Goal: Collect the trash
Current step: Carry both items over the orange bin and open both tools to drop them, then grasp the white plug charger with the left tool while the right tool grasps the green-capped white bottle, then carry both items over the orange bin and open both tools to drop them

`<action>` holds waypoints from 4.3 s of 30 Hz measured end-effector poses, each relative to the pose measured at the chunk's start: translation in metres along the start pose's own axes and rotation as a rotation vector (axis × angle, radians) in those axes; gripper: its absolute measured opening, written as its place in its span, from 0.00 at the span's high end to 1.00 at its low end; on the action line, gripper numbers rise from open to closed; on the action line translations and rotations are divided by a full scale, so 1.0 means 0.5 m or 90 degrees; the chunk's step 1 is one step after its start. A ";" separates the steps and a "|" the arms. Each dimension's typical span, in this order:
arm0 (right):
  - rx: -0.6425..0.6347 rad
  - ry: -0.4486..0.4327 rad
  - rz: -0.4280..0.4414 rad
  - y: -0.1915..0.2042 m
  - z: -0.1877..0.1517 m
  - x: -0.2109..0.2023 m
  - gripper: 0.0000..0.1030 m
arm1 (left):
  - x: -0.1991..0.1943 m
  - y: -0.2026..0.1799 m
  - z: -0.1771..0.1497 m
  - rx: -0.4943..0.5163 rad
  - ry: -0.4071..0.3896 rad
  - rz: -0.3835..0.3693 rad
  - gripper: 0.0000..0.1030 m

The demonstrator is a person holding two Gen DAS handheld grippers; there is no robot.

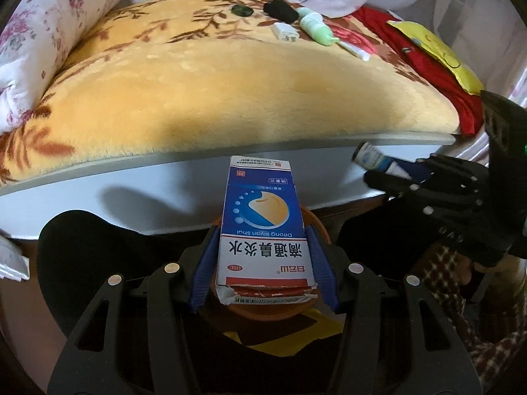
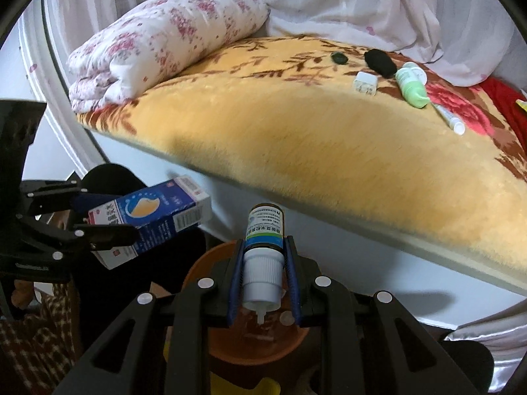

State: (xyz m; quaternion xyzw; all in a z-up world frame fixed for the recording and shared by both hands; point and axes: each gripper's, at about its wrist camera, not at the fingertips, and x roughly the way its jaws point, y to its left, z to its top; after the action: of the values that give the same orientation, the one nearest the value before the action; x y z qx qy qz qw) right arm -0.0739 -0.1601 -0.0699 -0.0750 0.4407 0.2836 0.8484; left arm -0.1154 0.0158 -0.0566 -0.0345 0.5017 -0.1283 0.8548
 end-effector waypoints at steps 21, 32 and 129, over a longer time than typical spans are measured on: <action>0.011 0.011 -0.009 -0.006 -0.014 -0.004 0.29 | -0.005 -0.001 0.010 0.014 0.013 0.040 0.30; 0.018 -0.030 -0.049 -0.048 0.014 -0.026 0.21 | -0.035 -0.003 0.090 0.003 -0.057 0.034 0.28; 0.021 -0.120 -0.158 -0.174 0.334 0.006 0.57 | 0.084 0.025 0.231 -0.069 -0.124 0.052 0.82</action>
State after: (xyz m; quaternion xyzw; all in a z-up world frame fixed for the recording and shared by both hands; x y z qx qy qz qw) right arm 0.0930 -0.1677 0.0172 -0.0882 0.3512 0.1752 0.9155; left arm 0.0067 0.0093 -0.0373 -0.0726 0.4231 -0.0623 0.9010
